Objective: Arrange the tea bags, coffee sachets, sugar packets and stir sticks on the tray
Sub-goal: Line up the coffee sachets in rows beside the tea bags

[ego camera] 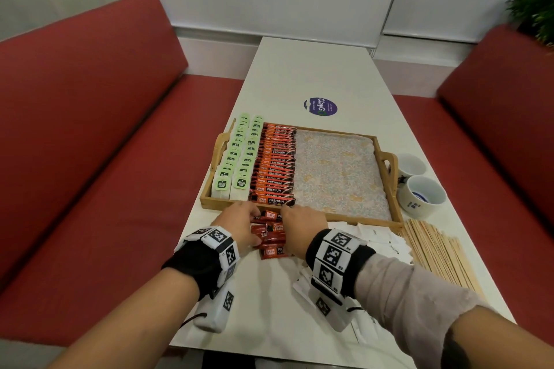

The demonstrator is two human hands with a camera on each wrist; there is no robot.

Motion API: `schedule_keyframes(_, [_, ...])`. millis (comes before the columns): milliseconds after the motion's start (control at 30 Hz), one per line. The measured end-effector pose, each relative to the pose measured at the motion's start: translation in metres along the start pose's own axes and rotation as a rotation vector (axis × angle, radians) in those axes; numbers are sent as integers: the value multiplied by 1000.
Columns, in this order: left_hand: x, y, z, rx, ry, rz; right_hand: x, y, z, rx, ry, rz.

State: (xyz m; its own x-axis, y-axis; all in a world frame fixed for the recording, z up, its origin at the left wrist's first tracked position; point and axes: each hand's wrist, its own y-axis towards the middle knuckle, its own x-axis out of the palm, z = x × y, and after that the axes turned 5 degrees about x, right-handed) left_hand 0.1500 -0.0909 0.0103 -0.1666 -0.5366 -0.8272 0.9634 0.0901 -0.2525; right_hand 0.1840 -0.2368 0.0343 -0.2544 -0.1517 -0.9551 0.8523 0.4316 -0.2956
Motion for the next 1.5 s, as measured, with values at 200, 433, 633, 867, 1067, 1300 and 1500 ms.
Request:
schedule_keyframes(200, [2, -6, -2, 8, 28, -4, 4, 0, -10, -29, 9, -39])
schedule_keyframes(433, [-2, -12, -8, -18, -9, 4, 3, -5, -10, -72, 41, -61])
schedule_keyframes(633, [1, -16, -4, -70, 19, -48, 5, -7, -7, -86, 10, -83])
schedule_keyframes(867, [13, -18, -1, -120, 109, -73, 10, -3, -12, -81, -5, -124])
schedule_keyframes(1067, [16, -21, -1, -154, 103, -61, 12, 2, -20, -84, -27, -134])
schedule_keyframes(1300, [16, -25, -1, -176, -70, -5, 9, 1, -28, -141, -121, -178])
schedule_keyframes(1500, [9, -30, -7, -186, -373, 62, 7, 2, -25, -116, -160, -141])
